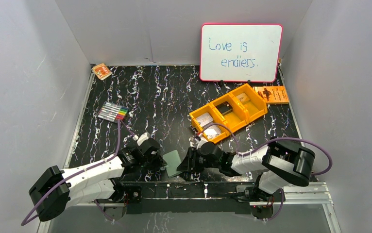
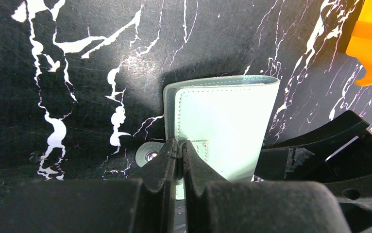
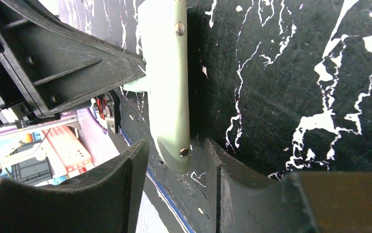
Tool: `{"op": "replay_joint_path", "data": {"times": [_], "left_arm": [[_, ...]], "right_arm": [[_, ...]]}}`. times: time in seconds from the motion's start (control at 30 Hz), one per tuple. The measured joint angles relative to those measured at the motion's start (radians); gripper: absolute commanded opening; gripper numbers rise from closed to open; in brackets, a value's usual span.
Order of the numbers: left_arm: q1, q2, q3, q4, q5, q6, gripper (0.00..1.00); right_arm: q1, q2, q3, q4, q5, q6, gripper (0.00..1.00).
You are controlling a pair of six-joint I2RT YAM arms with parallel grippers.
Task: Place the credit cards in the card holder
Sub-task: Close the card holder at the center of the board.
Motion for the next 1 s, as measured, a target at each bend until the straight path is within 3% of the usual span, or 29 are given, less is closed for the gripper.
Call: {"op": "replay_joint_path", "data": {"times": [0.13,0.63,0.7,0.93,1.0], "left_arm": [[0.0,0.0,-0.001,0.0,0.0,-0.005,0.0],[0.0,0.0,-0.001,0.0,0.0,-0.008,0.0],[0.0,0.0,-0.002,0.0,0.0,-0.008,0.0],[0.0,0.0,-0.001,-0.005,-0.001,-0.007,0.01],[0.0,-0.002,0.003,-0.014,-0.004,-0.008,0.19]], "right_arm": [[-0.001,0.021,-0.01,0.043,-0.002,0.008,0.47],[-0.001,0.126,0.04,0.116,-0.046,0.0,0.43],[-0.004,0.138,0.05,0.118,-0.057,-0.002,0.37],[-0.013,0.157,0.068,0.118,-0.088,-0.024,0.01],[-0.012,0.144,0.075,0.09,-0.085,-0.048,0.0]]}}
